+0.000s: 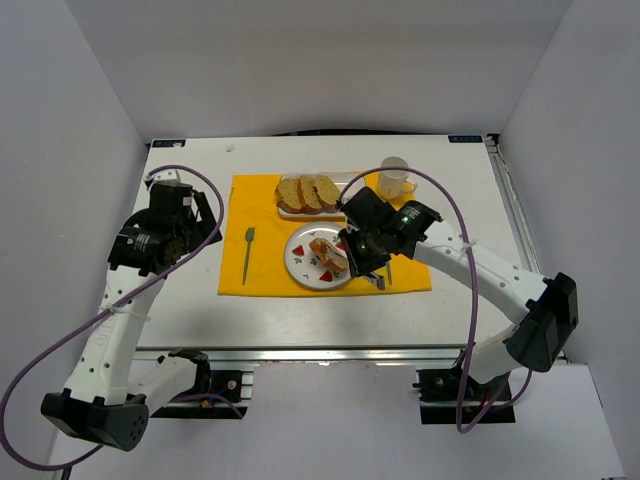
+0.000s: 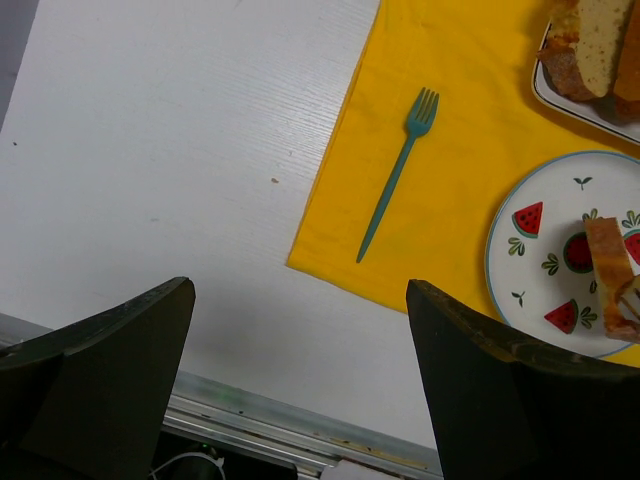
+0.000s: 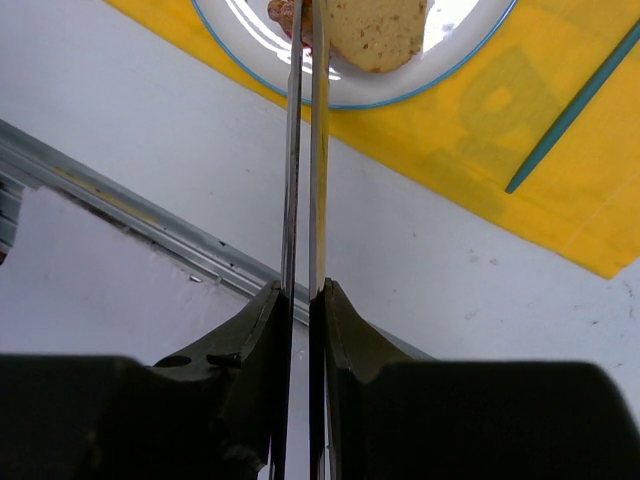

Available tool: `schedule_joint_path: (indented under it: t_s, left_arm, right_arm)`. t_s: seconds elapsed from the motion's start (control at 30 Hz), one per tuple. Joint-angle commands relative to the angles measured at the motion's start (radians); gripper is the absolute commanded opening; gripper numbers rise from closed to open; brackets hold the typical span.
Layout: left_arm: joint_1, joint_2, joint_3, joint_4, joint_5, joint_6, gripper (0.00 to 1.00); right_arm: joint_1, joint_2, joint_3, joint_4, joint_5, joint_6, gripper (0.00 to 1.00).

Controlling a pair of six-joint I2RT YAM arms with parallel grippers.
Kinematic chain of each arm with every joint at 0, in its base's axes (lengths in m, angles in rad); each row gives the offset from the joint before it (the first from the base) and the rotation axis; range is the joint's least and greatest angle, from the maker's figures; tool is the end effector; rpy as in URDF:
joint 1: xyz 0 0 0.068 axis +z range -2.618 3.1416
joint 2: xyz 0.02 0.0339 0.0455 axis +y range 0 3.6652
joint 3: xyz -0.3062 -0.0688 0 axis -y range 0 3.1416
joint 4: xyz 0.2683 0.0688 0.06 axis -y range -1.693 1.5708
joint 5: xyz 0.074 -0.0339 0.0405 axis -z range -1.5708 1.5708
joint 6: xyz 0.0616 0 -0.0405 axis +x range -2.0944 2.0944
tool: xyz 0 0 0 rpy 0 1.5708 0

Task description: Place the bread

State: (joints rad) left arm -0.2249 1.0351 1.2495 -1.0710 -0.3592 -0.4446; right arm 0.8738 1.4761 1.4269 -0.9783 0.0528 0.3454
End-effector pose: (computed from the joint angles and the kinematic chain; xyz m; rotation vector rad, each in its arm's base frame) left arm 0.1991 -0.0233 0.3930 -0.4166 2.3225 0.1151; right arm 0.2156 0.2525 0.3491 -0.6715 2.5566 0.3643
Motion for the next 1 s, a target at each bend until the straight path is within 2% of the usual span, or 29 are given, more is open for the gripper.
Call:
schedule_joint_path:
  t_s: [0.0,0.43,0.6,0.87,0.97]
  left_arm:
    - [-0.002,-0.041,0.004,-0.015,-0.012,0.003,0.98]
    - [-0.001,-0.073,0.002,-0.046,-0.034,-0.002,0.98]
    - [-0.002,-0.070,0.007,-0.050,-0.038,-0.002,0.98]
    - [-0.002,-0.072,0.005,-0.052,-0.049,0.007,0.98]
    - [-0.002,-0.070,0.002,-0.049,-0.049,0.007,0.98]
  right_arm:
    - [0.019,-0.033,-0.055,0.098,0.042,0.040,0.00]
    - [0.050,0.027,-0.117,0.202,0.084,0.081,0.00]
    - [0.051,0.070,-0.094,0.210,0.064,0.087,0.00]
    - [0.051,0.059,-0.069,0.199,0.036,0.098,0.11]
    - [0.051,0.049,-0.066,0.194,0.027,0.099,0.19]
